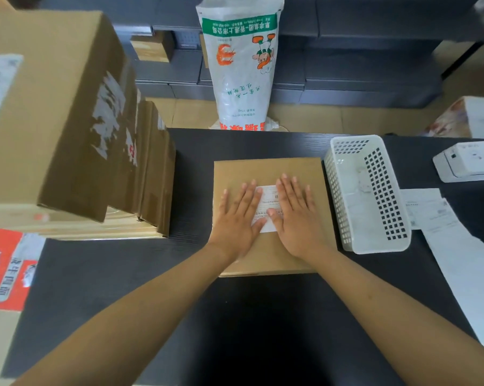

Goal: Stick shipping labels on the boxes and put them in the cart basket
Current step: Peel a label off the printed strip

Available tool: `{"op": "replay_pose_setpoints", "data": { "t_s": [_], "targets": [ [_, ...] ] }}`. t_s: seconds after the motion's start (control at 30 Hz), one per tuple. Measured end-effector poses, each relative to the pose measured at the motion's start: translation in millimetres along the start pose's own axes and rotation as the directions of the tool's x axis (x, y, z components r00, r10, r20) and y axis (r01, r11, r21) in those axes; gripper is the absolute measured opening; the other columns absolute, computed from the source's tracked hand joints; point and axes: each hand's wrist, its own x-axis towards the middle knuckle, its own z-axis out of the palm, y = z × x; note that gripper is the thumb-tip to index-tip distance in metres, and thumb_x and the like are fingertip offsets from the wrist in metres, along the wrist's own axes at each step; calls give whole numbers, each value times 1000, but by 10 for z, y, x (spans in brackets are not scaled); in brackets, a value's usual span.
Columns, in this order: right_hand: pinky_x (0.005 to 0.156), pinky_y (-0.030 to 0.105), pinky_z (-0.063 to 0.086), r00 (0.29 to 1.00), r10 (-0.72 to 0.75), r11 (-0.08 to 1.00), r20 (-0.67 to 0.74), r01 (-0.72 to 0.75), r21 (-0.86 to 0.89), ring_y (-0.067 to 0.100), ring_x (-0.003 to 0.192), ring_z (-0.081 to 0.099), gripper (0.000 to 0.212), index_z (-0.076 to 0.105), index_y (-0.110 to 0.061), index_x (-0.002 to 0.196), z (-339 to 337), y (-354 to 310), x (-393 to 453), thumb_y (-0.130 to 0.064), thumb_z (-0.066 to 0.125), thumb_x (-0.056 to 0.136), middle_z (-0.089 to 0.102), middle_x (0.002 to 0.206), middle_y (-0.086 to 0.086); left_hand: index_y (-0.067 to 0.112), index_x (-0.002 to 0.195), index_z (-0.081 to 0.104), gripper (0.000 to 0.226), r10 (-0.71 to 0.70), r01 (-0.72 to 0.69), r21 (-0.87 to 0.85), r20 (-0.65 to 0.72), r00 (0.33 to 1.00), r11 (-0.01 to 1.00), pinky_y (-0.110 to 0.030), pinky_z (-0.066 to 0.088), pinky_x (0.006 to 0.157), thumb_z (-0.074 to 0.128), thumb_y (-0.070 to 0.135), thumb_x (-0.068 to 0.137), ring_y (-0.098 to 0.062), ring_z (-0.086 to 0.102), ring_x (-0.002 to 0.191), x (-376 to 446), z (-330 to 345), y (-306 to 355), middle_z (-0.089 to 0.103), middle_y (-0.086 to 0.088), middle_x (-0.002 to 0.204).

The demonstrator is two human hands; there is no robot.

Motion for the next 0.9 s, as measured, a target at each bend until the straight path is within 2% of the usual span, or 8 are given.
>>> {"op": "replay_pose_setpoints", "data": {
  "t_s": [0.23,0.37,0.47,0.6,0.67,0.73,0.83,0.9],
  "targets": [
    [118,45,-10,999,45,998,16,-44,-34,15,143,-27,67,-19,-15,150,16,54,15,-49,8,99,-24,157,0,17,144,-28,67,-30,30,-33,2,1000,999,-46,-13,117,-12,51,90,-16,-29,142,-17,5,-5,-32,1,154],
    [117,49,-12,998,49,998,25,-49,-28,18,143,-27,68,-19,-18,149,1,64,24,-52,9,98,-25,157,0,18,141,-30,61,-28,29,-57,17,999,998,-45,-17,116,5,47,100,-17,-29,142,14,5,-19,-31,0,155],
    [117,43,-14,993,114,993,-28,-113,40,25,145,-20,68,-8,-20,152,-42,117,0,-53,19,99,-18,159,3,20,143,-28,66,-45,46,-133,15,999,990,-43,-19,116,13,50,100,-19,-33,140,31,-28,-31,-29,1,156],
    [118,37,-3,954,288,924,-79,-255,284,26,148,-2,64,15,-18,152,-83,183,-95,-46,36,99,3,161,8,18,153,-5,74,-248,205,-335,-93,964,920,-42,-10,117,36,48,98,-23,-15,147,-21,-76,-53,-10,0,161],
    [117,36,2,951,294,916,-92,-253,312,27,147,3,62,20,-17,150,-92,220,-147,-43,41,98,8,160,10,18,151,13,73,-447,325,-563,-90,890,760,-47,8,118,49,45,94,-26,6,146,-86,-87,-77,8,-3,159],
    [117,37,8,941,325,898,-99,-274,344,27,147,8,63,20,-17,150,-102,271,-192,-43,43,97,11,159,10,21,149,21,72,-602,429,-745,47,797,510,-49,22,114,54,48,91,-28,22,140,-149,-93,-133,19,-4,154],
    [114,39,22,909,416,821,-34,-359,444,27,145,20,69,17,-16,150,-104,348,-252,-48,44,96,17,158,8,22,148,23,67,-586,474,-869,313,747,141,-44,36,107,51,49,93,-26,39,131,-214,-64,-212,29,-5,150],
    [112,40,27,884,466,736,34,-409,539,27,142,27,72,15,-15,151,-98,374,-246,-48,46,95,24,156,6,20,147,25,62,-519,488,-873,422,743,-10,-40,40,102,48,47,96,-23,48,121,-237,-47,-239,40,-5,145]
  ]
}}
